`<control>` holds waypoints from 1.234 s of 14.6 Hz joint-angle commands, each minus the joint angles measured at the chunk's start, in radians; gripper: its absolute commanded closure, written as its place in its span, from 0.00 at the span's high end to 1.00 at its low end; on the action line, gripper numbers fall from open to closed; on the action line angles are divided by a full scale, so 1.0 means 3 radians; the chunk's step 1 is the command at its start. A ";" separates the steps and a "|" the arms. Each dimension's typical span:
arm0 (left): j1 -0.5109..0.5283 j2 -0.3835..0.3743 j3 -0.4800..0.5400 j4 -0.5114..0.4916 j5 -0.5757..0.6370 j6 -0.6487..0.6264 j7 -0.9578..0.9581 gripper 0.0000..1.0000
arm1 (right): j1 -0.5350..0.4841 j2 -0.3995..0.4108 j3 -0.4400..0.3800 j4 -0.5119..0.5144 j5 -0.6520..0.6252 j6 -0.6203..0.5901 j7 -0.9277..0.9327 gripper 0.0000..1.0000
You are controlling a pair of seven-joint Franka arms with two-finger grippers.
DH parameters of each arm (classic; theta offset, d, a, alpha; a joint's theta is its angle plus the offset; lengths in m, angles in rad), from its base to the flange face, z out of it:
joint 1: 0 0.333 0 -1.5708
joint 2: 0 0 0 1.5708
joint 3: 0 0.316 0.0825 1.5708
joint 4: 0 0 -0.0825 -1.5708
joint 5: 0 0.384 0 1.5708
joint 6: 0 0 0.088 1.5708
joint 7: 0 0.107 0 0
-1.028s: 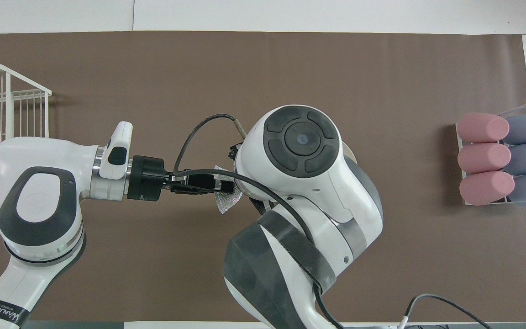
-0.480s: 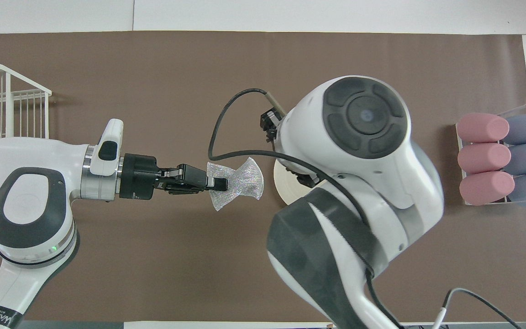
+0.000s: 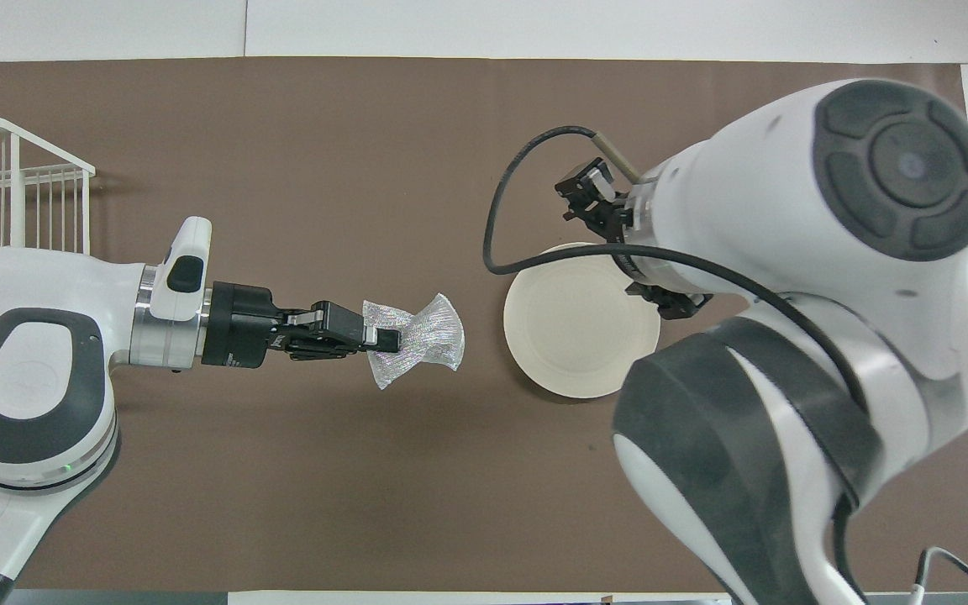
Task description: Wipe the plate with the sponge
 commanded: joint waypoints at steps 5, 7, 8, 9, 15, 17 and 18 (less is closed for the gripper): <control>-0.0028 0.0017 -0.0212 0.0216 0.1796 -0.0103 -0.0926 0.00 | -0.0374 -0.0110 -0.0023 -0.0096 0.0000 -0.0232 -0.1769 1.00; -0.0058 0.0118 -0.0228 0.0373 0.2378 -0.0352 -0.1034 0.00 | -0.0491 -0.0110 -0.0033 -0.0091 -0.0005 -0.0232 -0.2080 1.00; -0.0119 0.0205 -0.0228 0.0506 0.2690 -0.0531 -0.1055 0.00 | -0.0537 -0.0110 -0.0064 -0.0091 -0.0010 -0.0232 -0.2310 1.00; -0.0161 0.0343 -0.0228 0.0669 0.3022 -0.0730 -0.1111 0.00 | -0.0558 -0.0110 -0.0094 -0.0091 -0.0011 -0.0227 -0.2505 1.00; -0.0284 0.0727 -0.0233 0.0922 0.4577 -0.1406 -0.1193 0.00 | -0.0482 -0.0130 -0.0335 -0.0106 -0.0026 -0.0242 -0.3324 1.00; -0.0289 0.0819 -0.0233 0.0927 0.5048 -0.1600 -0.1188 0.00 | -0.0487 -0.0120 -0.0345 -0.0076 -0.0026 -0.0268 -0.3335 1.00; -0.0329 0.0870 -0.0238 0.0932 0.5339 -0.1723 -0.1188 0.00 | -0.0487 -0.0120 -0.0391 -0.0070 -0.0061 -0.0273 -0.3350 1.00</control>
